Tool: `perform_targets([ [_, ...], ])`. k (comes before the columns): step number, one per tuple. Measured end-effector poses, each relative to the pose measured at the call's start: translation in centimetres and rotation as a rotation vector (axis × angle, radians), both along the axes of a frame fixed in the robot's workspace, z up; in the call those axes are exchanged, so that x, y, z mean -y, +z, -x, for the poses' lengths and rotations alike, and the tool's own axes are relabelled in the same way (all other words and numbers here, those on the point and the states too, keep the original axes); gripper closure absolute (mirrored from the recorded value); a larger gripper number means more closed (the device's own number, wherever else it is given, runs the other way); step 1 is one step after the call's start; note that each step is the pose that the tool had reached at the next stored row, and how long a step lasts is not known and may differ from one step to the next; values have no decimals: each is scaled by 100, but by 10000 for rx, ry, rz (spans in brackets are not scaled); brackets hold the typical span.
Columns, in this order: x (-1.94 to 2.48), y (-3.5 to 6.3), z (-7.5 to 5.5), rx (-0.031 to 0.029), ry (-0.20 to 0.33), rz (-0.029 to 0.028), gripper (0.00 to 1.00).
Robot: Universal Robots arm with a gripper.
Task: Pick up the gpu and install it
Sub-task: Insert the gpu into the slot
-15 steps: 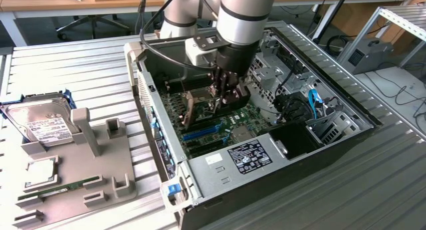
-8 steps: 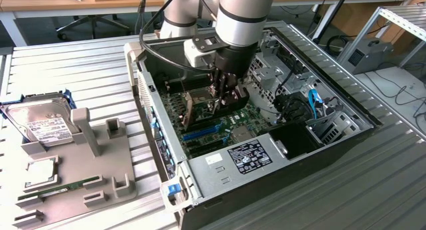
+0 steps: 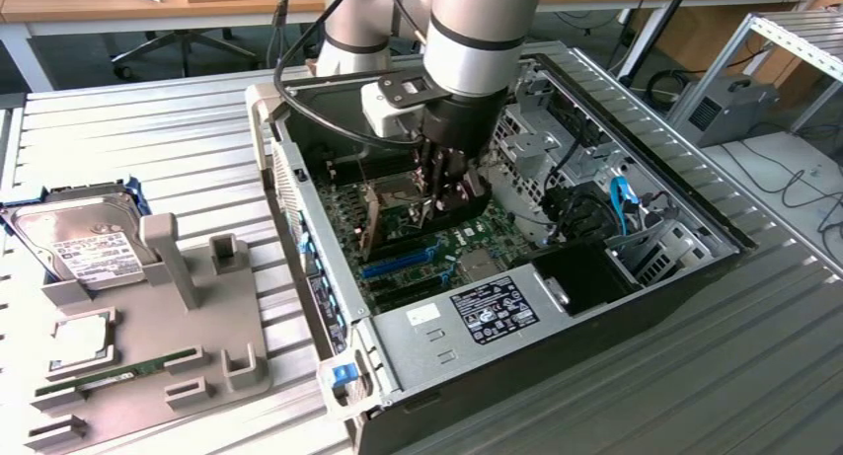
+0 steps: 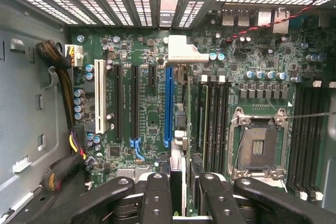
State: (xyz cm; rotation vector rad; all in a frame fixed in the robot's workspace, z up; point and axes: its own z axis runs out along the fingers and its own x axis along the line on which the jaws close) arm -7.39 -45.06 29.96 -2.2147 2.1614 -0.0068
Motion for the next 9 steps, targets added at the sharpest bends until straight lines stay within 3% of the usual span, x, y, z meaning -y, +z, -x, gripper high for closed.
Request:
perform_targets([
  [9, 11, -36, 19, 0, 0, 0, 74],
])
